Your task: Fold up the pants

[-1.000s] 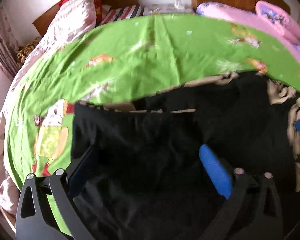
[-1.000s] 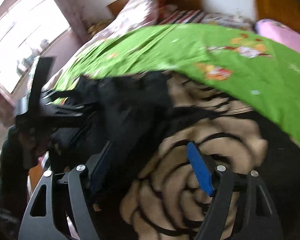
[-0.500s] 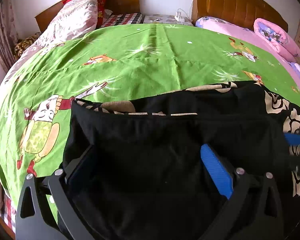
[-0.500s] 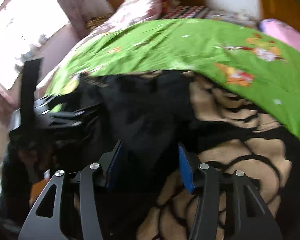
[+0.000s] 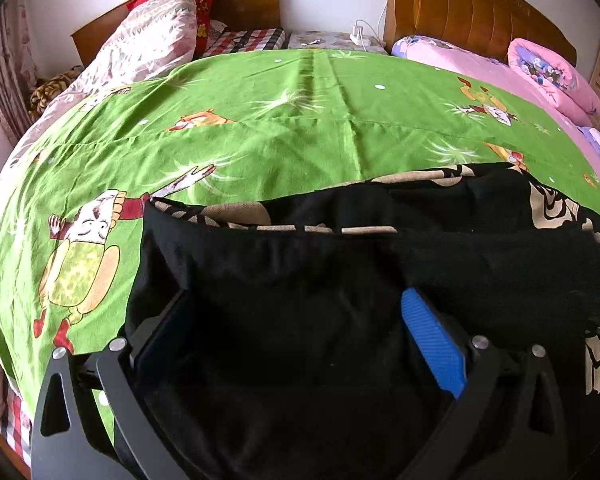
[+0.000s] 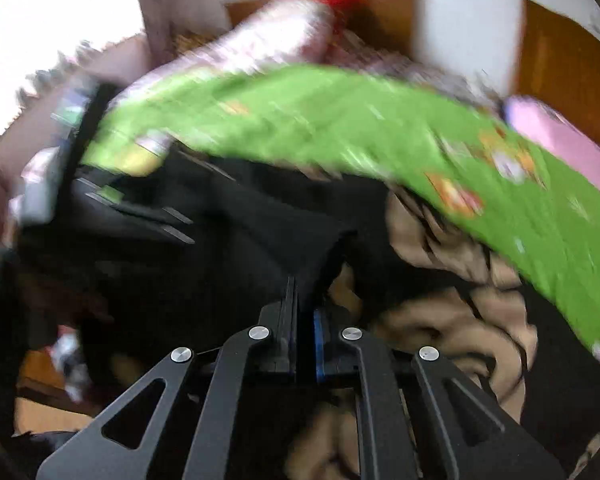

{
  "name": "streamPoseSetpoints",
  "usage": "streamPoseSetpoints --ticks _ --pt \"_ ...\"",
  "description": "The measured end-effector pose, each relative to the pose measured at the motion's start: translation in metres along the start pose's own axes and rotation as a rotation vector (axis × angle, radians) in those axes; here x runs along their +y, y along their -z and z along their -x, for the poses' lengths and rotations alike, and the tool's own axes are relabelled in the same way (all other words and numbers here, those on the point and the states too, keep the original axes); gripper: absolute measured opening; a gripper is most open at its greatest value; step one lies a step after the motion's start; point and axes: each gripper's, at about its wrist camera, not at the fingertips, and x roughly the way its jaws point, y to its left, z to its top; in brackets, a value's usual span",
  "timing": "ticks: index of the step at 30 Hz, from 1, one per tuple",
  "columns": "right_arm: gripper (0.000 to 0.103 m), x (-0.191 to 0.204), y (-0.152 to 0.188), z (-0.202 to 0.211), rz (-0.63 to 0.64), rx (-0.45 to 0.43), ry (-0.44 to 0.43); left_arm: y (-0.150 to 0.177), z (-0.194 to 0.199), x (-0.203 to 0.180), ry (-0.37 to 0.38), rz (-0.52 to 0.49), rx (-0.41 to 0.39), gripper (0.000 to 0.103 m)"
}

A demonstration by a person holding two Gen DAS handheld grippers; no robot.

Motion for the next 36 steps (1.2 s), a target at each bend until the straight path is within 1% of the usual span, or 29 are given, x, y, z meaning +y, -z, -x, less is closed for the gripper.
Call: streamPoseSetpoints --ticks 1,2,3,4,5,6,7,10,12,13,14,15,16,17,18,19,21,24,25,27,28,29,31,32,33,35,36 --pt "0.01 -0.006 0.004 -0.004 -0.031 0.004 -0.006 0.0 0.0 0.0 0.0 0.0 0.0 0.102" --pt "0.016 -0.013 0.005 -0.003 -0.066 -0.011 -0.026 0.0 0.0 0.0 0.0 0.0 0.0 0.102" --pt "0.018 -0.021 0.005 -0.001 -0.098 0.0 -0.058 0.0 0.0 0.0 0.0 0.0 0.0 0.102" --pt "0.032 -0.026 0.004 0.002 -0.114 0.004 -0.06 0.0 0.0 0.0 -0.001 -0.001 0.0 0.102" --pt "0.051 -0.031 0.004 0.008 -0.119 -0.008 -0.034 -0.001 0.001 0.0 -0.001 -0.001 0.0 0.102" --pt "0.058 -0.032 0.003 0.013 -0.112 -0.026 -0.014 0.0 0.0 0.0 -0.001 0.0 -0.001 0.102" --pt "0.061 -0.036 0.001 0.018 -0.105 -0.045 -0.003 0.0 0.0 0.0 -0.002 0.001 -0.001 0.102" --pt "0.061 -0.051 -0.01 0.022 -0.136 -0.072 -0.02 -0.001 0.001 0.0 -0.007 0.004 -0.002 0.102" --pt "0.061 -0.056 -0.025 0.015 -0.162 -0.072 -0.097 -0.003 0.001 0.0 -0.009 0.005 -0.003 0.102" --pt "0.061 -0.06 -0.033 0.008 -0.191 -0.063 -0.15 -0.003 0.001 -0.001 -0.009 0.006 -0.003 0.102" --pt "0.061 -0.062 -0.038 0.0 -0.229 -0.042 -0.212 -0.003 0.002 -0.001 -0.01 0.005 -0.003 0.102" --pt "0.061 -0.063 -0.047 -0.015 -0.27 0.006 -0.291 -0.003 0.001 -0.001 -0.012 0.005 -0.004 0.102" --pt "0.061 -0.061 -0.053 -0.026 -0.281 0.043 -0.318 -0.003 0.002 -0.001 -0.012 0.005 -0.005 0.102" --pt "0.061 -0.059 -0.058 -0.037 -0.277 0.074 -0.294 -0.002 0.001 -0.001 -0.012 0.005 -0.005 0.102" --pt "0.061 -0.057 -0.064 -0.047 -0.256 0.079 -0.25 -0.002 0.001 -0.001 -0.011 0.005 -0.004 0.102" --pt "0.063 -0.058 -0.07 -0.05 -0.258 0.064 -0.245 -0.003 0.002 -0.001 -0.01 0.005 -0.005 0.102" --pt "0.062 -0.07 -0.081 -0.054 -0.312 0.048 -0.252 -0.002 0.001 -0.001 -0.012 0.005 -0.005 0.102" --pt "0.062 -0.085 -0.086 -0.055 -0.414 0.028 -0.313 -0.002 0.001 -0.001 -0.01 0.007 -0.005 0.102" --pt "0.062 -0.085 -0.085 -0.051 -0.411 0.011 -0.305 -0.002 0.002 -0.001 -0.009 0.007 -0.006 0.102" --pt "0.064 -0.081 -0.082 -0.041 -0.401 -0.024 -0.259 -0.001 0.002 -0.002 -0.008 0.007 -0.008 0.102" --pt "0.065 -0.082 -0.079 -0.037 -0.411 -0.028 -0.268 -0.001 0.002 -0.002 -0.007 0.007 -0.008 0.102" --pt "0.065 -0.076 -0.074 -0.031 -0.415 -0.036 -0.314 -0.001 0.002 -0.003 -0.007 0.008 -0.008 0.102" --pt "0.069 -0.065 -0.072 -0.025 -0.379 -0.033 -0.347 -0.001 0.002 -0.002 -0.008 0.007 -0.009 0.102" --pt "0.072 -0.056 -0.072 -0.027 -0.344 -0.021 -0.339 -0.001 0.002 -0.002 -0.008 0.007 -0.008 0.102" --pt "0.073 -0.051 -0.073 -0.033 -0.322 -0.002 -0.325 -0.001 0.002 -0.003 -0.008 0.008 -0.009 0.102" --pt "0.073 -0.053 -0.076 -0.051 -0.337 0.05 -0.267 -0.001 0.002 -0.003 -0.009 0.006 -0.008 0.102" --pt "0.073 -0.058 -0.076 -0.052 -0.342 0.009 -0.272 -0.001 0.003 -0.003 -0.01 0.007 -0.008 0.102"
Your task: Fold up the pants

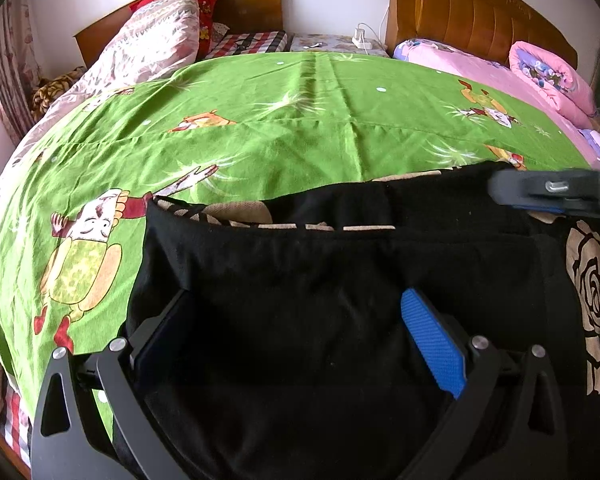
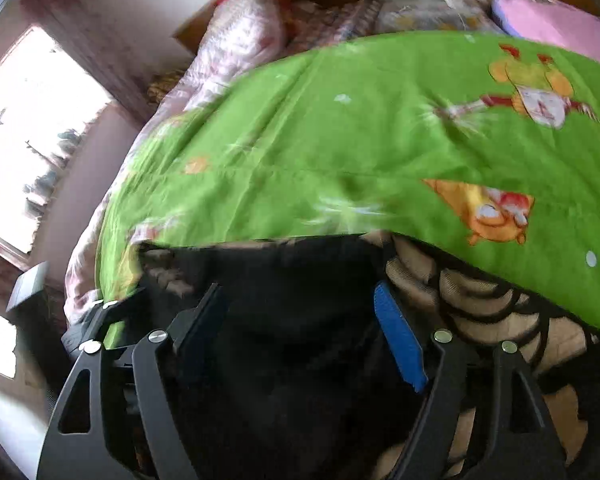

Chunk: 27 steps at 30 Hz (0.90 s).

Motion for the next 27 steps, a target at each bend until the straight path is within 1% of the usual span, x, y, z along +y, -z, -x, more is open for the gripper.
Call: streamPoseSetpoints --ticks 1,2,3,4,6,7,8,10,11,12,13,16,17,18,20,22,23,24,25,26,27 --pt "0.073 -0.006 -0.004 0.0 -0.023 -0.008 -0.008 0.0 0.0 0.0 -0.001 0.001 0.0 0.102" --pt "0.073 -0.014 -0.008 0.002 -0.078 -0.022 -0.053 0.0 0.001 -0.001 -0.002 0.001 0.0 0.102" --pt "0.073 -0.017 -0.01 0.006 -0.106 -0.033 -0.072 0.0 0.001 -0.001 -0.001 0.002 -0.001 0.102" --pt "0.073 -0.02 -0.011 0.014 -0.127 -0.052 -0.085 0.001 0.001 0.0 0.0 0.002 -0.001 0.102" --pt "0.076 -0.024 -0.009 0.038 -0.136 -0.119 -0.104 0.0 0.002 0.0 -0.001 0.002 -0.002 0.102" --pt "0.079 -0.027 -0.007 0.051 -0.141 -0.146 -0.116 0.001 0.001 0.0 -0.001 0.002 -0.002 0.102" --pt "0.084 -0.031 -0.002 0.066 -0.15 -0.172 -0.125 0.0 0.002 0.0 0.0 0.002 -0.002 0.102" --pt "0.087 -0.037 0.003 0.078 -0.154 -0.175 -0.128 0.001 0.001 0.0 -0.001 0.003 -0.002 0.102" --pt "0.087 -0.04 0.008 0.078 -0.146 -0.148 -0.125 0.001 0.001 0.0 -0.002 0.003 -0.002 0.102" --pt "0.087 -0.042 0.014 0.074 -0.138 -0.102 -0.107 0.001 0.002 0.0 -0.002 0.003 -0.002 0.102" --pt "0.087 -0.043 0.017 0.068 -0.137 -0.074 -0.084 0.001 0.002 0.0 -0.002 0.003 -0.002 0.102" --pt "0.088 -0.056 0.025 0.053 -0.149 -0.017 -0.035 0.001 0.002 0.001 -0.004 0.002 -0.002 0.102" --pt "0.088 -0.061 0.022 0.05 -0.148 -0.048 -0.053 0.001 0.002 0.0 -0.005 0.002 -0.002 0.102" --pt "0.088 -0.062 0.02 0.048 -0.151 -0.057 -0.052 0.001 0.002 0.0 -0.005 0.002 -0.001 0.102" --pt "0.088 -0.071 0.01 0.048 -0.199 -0.074 -0.052 0.001 0.003 -0.001 -0.006 0.002 -0.001 0.102" --pt "0.088 -0.075 0.007 0.06 -0.236 -0.099 -0.001 0.001 0.002 0.0 -0.004 0.002 -0.002 0.102" --pt "0.088 -0.072 0.011 0.073 -0.234 -0.121 -0.016 0.001 0.002 0.0 -0.001 0.003 -0.002 0.102" --pt "0.088 -0.067 0.016 0.085 -0.212 -0.141 -0.042 0.001 0.003 0.001 0.005 0.007 -0.001 0.102" --pt "0.088 -0.059 0.023 0.096 -0.177 -0.152 -0.048 0.001 0.005 0.001 0.004 0.009 0.001 0.102" --pt "0.088 -0.047 0.039 0.112 -0.11 -0.156 -0.014 0.001 0.012 0.0 -0.016 0.004 -0.006 0.101" --pt "0.088 -0.041 0.052 0.121 -0.066 -0.157 0.021 0.002 0.022 0.001 -0.024 -0.001 -0.036 0.101"
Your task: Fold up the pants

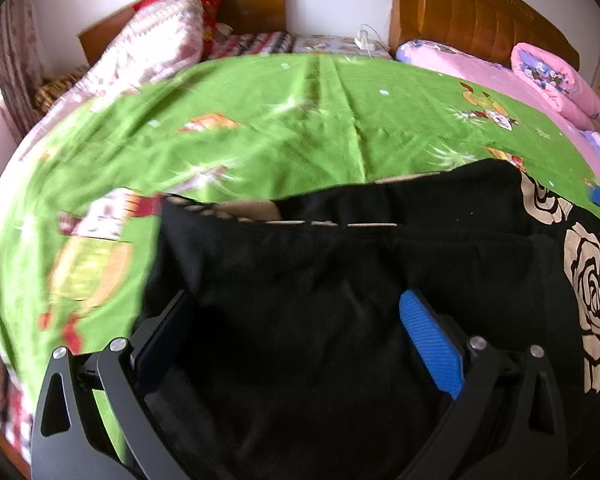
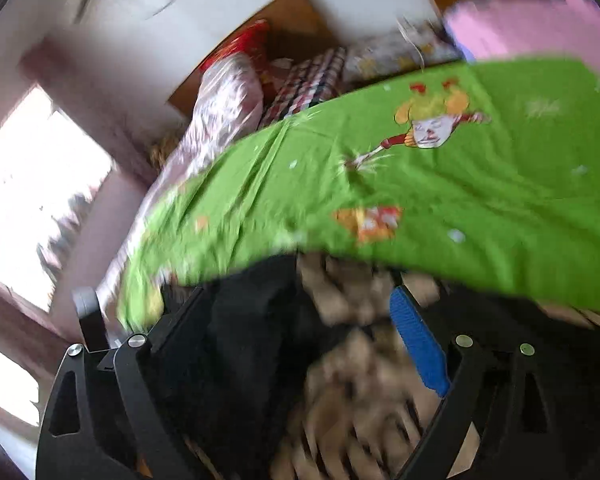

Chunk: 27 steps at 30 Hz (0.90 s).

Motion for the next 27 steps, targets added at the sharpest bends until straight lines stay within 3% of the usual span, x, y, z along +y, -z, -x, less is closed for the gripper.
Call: streamPoseSetpoints --ticks 3,5,8,12,15,17,19,23,25,27 --pt "0.089 0.018 0.047 0.033 0.177 0.002 0.134 0.007 0.055 0.0 0.05 -0.027 -0.151 0.101" --pt "0.089 0.022 0.079 0.041 0.225 0.029 0.181 0.016 0.074 -0.003 0.057 -0.053 -0.174 0.102" --pt "0.089 0.024 0.125 0.042 0.255 0.051 0.228 0.049 0.083 -0.012 0.072 -0.096 -0.146 0.102" --pt "0.089 0.024 0.156 0.033 0.285 0.059 0.289 0.087 0.072 -0.021 0.018 -0.16 -0.1 0.102" --pt "0.089 0.029 0.171 0.034 0.362 0.047 0.362 0.104 0.058 -0.013 0.028 -0.143 -0.056 0.102" --pt "0.089 0.028 0.178 0.038 0.391 0.033 0.377 0.108 0.059 -0.005 0.073 -0.1 -0.064 0.102" --pt "0.089 0.023 0.184 0.048 0.386 0.023 0.37 0.109 0.059 -0.004 0.071 -0.1 -0.063 0.102" --pt "0.089 0.009 0.19 0.097 0.324 -0.059 0.295 0.102 0.075 -0.02 -0.039 -0.12 -0.082 0.101" --pt "0.089 0.0 0.187 0.118 0.301 -0.12 0.328 0.098 0.095 -0.033 0.007 -0.123 -0.134 0.101" --pt "0.089 -0.019 0.182 0.135 0.264 -0.189 0.398 0.088 0.11 -0.059 0.115 -0.124 -0.163 0.101"
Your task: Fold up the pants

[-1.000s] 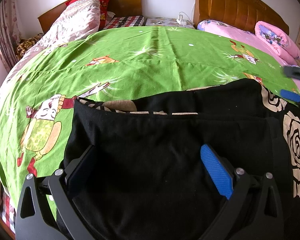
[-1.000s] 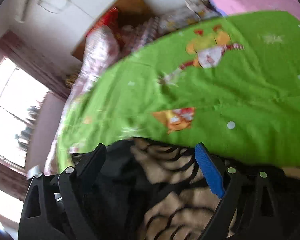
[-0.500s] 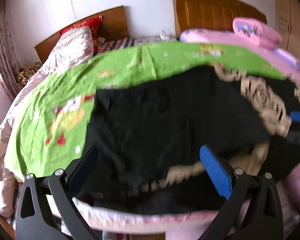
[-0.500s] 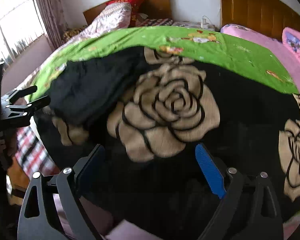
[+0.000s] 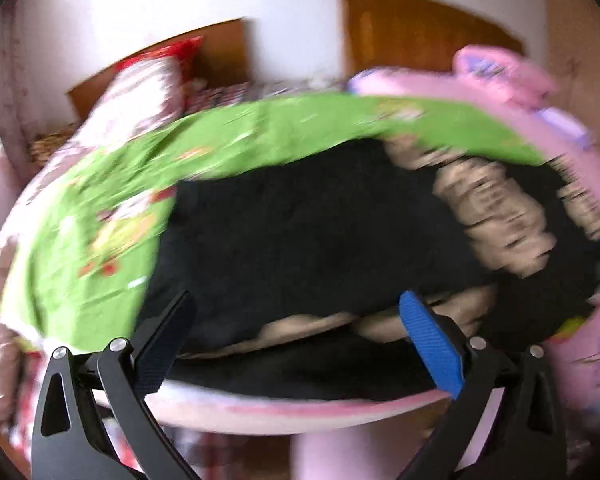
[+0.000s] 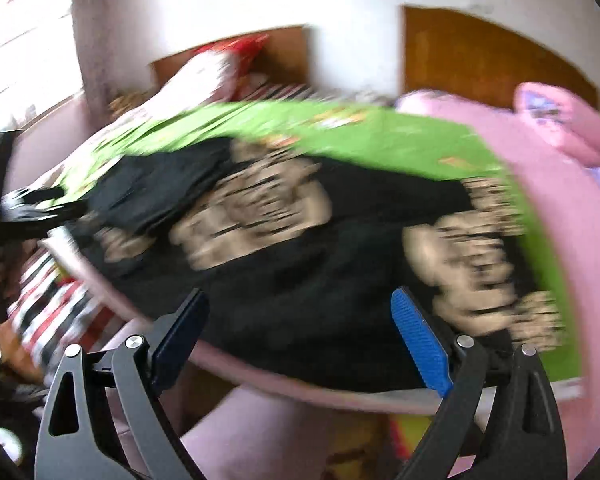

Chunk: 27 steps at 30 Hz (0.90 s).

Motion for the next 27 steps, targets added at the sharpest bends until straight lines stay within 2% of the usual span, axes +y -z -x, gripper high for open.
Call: streamPoseSetpoints --ticks 2,4,6,9,11,13,14,16,18,19,23,24,26,27 --pt "0.089 -0.028 0.002 -0.005 -0.084 -0.008 0.042 -0.011 -0.006 -0.028 0.076 -0.036 0.003 0.102" --pt "0.089 -0.048 0.009 -0.015 -0.165 0.036 0.039 -0.015 -0.025 -0.057 0.105 -0.074 0.054 0.102" --pt "0.089 -0.059 0.02 -0.018 -0.207 0.079 -0.006 -0.013 -0.046 -0.081 0.12 -0.12 0.101 0.101" --pt "0.089 -0.072 0.03 0.005 -0.236 0.014 -0.13 -0.001 -0.068 -0.1 0.09 -0.17 0.156 0.102" --pt "0.089 -0.09 0.036 0.025 -0.293 -0.06 -0.168 -0.001 -0.069 -0.099 0.086 -0.164 0.144 0.102" --pt "0.089 -0.117 0.045 0.038 -0.387 -0.112 -0.124 -0.006 -0.066 -0.099 0.08 -0.151 0.123 0.101" --pt "0.089 -0.137 0.053 0.041 -0.474 -0.133 -0.085 -0.008 -0.063 -0.101 0.083 -0.148 0.106 0.101" --pt "0.089 -0.163 0.062 0.039 -0.615 -0.139 -0.08 -0.013 -0.057 -0.109 0.107 -0.163 0.078 0.101" --pt "0.089 -0.178 0.069 0.029 -0.705 -0.129 -0.13 -0.016 -0.056 -0.122 0.109 -0.195 0.064 0.101" --pt "0.089 -0.178 0.067 0.026 -0.7 -0.137 -0.138 -0.016 -0.057 -0.128 0.107 -0.213 0.069 0.101" --pt "0.09 -0.158 0.044 0.008 -0.616 -0.059 -0.111 -0.006 -0.072 -0.146 0.106 -0.258 0.119 0.102" --pt "0.09 -0.156 0.041 0.005 -0.6 -0.038 -0.1 -0.005 -0.071 -0.145 0.113 -0.243 0.1 0.102" --pt "0.09 -0.146 0.032 0.0 -0.539 0.022 -0.042 -0.005 -0.077 -0.141 0.138 -0.21 0.115 0.102" --pt "0.09 -0.142 0.027 -0.003 -0.525 0.055 -0.051 -0.005 -0.078 -0.14 0.142 -0.207 0.116 0.102"
